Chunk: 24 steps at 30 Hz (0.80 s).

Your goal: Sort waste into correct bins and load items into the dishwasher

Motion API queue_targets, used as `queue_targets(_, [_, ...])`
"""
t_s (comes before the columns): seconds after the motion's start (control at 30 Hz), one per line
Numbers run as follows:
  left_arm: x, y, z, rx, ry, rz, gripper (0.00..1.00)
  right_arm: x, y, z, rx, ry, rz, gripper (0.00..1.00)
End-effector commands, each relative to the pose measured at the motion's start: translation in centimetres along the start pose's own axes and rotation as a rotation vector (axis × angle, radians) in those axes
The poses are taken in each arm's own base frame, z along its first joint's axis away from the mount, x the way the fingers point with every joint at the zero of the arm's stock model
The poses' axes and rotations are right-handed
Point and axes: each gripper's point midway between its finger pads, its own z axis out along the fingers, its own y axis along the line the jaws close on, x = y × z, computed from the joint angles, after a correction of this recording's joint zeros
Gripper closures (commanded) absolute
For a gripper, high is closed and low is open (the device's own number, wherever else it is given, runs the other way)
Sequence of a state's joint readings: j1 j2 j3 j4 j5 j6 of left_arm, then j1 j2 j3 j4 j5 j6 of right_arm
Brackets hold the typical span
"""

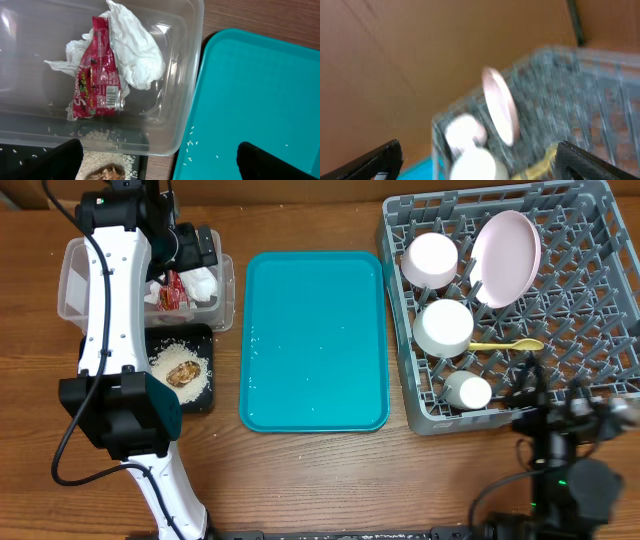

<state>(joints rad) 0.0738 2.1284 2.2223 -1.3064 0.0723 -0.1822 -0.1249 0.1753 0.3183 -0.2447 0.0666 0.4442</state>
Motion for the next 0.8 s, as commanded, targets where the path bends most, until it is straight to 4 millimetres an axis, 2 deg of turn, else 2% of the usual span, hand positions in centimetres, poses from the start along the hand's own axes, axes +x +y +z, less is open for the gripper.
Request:
queue_targets(0.0, [-0.8, -0.5, -2.1, 0.017, -0.054, -0.003, 0.00, 3.7, -1.5, 0.5, -0.034, 0.005, 0.001, 0.00])
queue_targets(0.1, [-0.8, -0.5, -2.1, 0.017, -0.054, -0.003, 0.00, 5.5, -2.6, 0.7, -0.030, 0.003, 0.001, 0.00])
queue_targets(0.2, [-0.8, -0.5, -2.1, 0.017, -0.054, -0.003, 0.00, 6.5, -3.1, 0.9, -0.030, 0.009, 0.000, 0.00])
queue_targets(0.77, [-0.8, -0.5, -2.1, 0.017, -0.054, -0.003, 0.00, 6.6, -2.8, 1.0, -0.053, -0.001, 0.001, 0.00])
